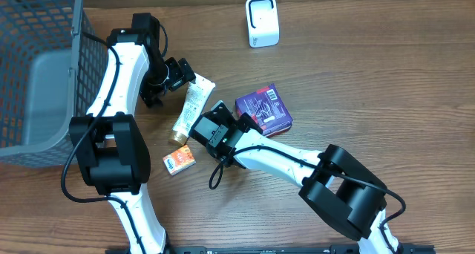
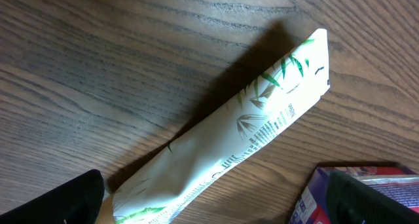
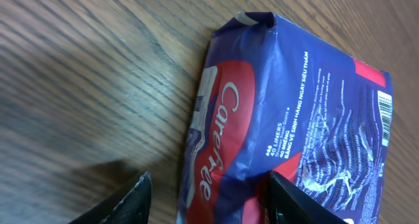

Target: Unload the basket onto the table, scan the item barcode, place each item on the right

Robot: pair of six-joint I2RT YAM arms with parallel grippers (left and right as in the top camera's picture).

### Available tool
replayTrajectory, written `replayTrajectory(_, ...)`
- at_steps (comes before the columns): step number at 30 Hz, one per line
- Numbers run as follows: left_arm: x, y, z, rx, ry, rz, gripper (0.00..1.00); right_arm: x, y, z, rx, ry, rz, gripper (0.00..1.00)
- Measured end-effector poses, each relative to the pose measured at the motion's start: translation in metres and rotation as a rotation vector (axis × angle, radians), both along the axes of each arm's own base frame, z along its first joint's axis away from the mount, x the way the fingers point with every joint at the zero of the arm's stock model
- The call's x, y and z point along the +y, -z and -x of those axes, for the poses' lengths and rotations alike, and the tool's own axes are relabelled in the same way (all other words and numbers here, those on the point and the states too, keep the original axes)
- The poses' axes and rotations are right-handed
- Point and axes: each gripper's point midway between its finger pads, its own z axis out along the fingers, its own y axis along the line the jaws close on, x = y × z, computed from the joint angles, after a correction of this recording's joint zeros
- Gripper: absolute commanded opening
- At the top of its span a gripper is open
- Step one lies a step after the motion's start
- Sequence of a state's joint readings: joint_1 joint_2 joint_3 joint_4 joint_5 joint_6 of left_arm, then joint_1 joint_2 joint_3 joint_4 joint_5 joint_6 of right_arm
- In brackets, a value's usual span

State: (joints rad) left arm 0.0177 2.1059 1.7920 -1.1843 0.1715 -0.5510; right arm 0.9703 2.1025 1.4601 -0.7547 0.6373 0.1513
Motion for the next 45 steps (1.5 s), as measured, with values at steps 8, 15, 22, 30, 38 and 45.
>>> replayTrajectory(8,0.001,0.0,0.003,0.013,0.0,-0.004,1.0,-0.019,0.0,-0.013,-0.039,0.035,0.072,0.08)
replayTrajectory(15,0.001,0.0,0.003,0.013,-0.001,-0.007,1.0,-0.028,-0.003,-0.012,-0.03,0.094,0.079,0.04)
replayTrajectory(22,0.002,0.001,0.004,0.016,-0.001,-0.012,1.0,-0.004,-0.047,-0.04,0.088,0.184,-0.145,0.04)
replayTrajectory(30,0.002,0.001,0.004,0.018,-0.001,-0.015,1.0,-0.031,-0.098,-0.083,0.435,0.305,-0.627,0.04)
replayTrajectory(38,0.003,0.001,0.005,0.02,-0.001,-0.015,1.0,-0.098,-0.077,-0.073,0.763,0.476,-0.898,0.07)
replayTrajectory(45,0.002,0.001,0.005,0.02,-0.001,-0.014,1.0,-0.188,-0.055,-0.072,0.748,0.703,-0.804,0.71)
